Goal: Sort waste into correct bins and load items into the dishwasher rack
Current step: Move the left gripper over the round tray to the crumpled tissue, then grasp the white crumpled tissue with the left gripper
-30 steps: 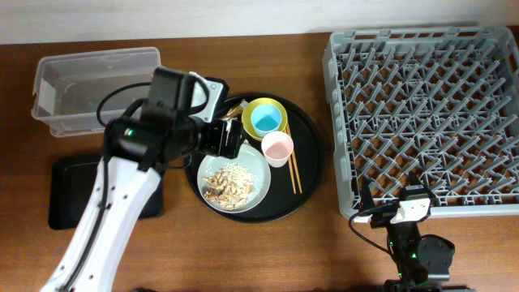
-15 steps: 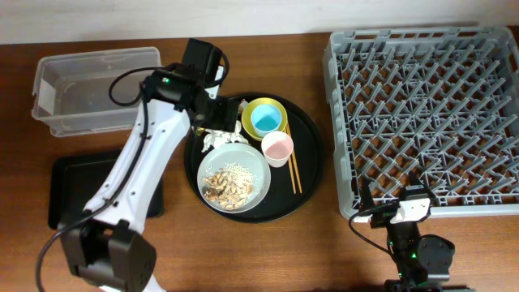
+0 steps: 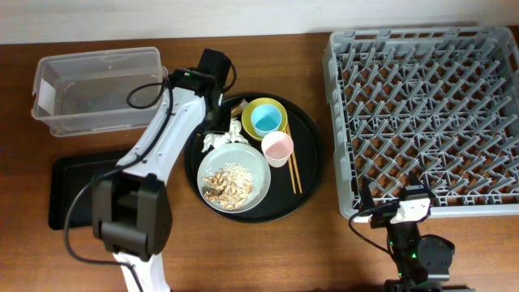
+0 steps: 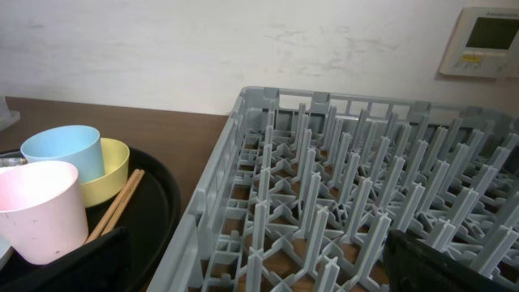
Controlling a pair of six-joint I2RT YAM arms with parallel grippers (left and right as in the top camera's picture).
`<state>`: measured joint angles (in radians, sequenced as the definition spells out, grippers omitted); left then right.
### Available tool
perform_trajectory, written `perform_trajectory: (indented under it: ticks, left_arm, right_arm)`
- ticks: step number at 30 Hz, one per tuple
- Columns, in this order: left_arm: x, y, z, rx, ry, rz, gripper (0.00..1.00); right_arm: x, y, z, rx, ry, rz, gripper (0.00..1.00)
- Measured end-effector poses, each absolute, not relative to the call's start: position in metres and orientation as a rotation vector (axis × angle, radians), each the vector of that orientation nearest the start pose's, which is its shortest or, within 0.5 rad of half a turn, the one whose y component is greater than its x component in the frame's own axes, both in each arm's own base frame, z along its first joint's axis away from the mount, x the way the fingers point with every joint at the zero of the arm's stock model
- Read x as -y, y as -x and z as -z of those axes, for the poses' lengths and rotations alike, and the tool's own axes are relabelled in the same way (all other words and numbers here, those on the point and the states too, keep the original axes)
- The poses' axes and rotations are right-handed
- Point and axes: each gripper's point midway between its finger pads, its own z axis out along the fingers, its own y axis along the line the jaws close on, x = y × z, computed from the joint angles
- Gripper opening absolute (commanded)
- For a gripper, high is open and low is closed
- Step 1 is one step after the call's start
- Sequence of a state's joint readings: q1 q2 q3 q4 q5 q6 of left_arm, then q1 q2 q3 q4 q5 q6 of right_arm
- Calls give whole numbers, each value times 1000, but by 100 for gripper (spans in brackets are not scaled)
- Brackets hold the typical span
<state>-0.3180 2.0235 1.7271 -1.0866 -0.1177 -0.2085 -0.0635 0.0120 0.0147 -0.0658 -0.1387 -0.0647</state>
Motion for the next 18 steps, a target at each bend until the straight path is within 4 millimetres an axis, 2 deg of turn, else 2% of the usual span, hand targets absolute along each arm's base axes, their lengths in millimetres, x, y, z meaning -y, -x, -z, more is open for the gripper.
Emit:
perform_trajectory:
  ticks: [1,8,18]
  left_arm:
    - [114,-418,-87,-2946,-118,-102,32]
    - [107,-417,-58,-3015,-1,-126,33]
    - [123,-420,-54,-3022,23,13,33]
  right_arm:
    - [-8,-246,-162,-1630,107,-15,98]
    - [-8,-246,-162,-1630,107,-15,99]
    - [-8,-246,-162,-1630,107,-15,98]
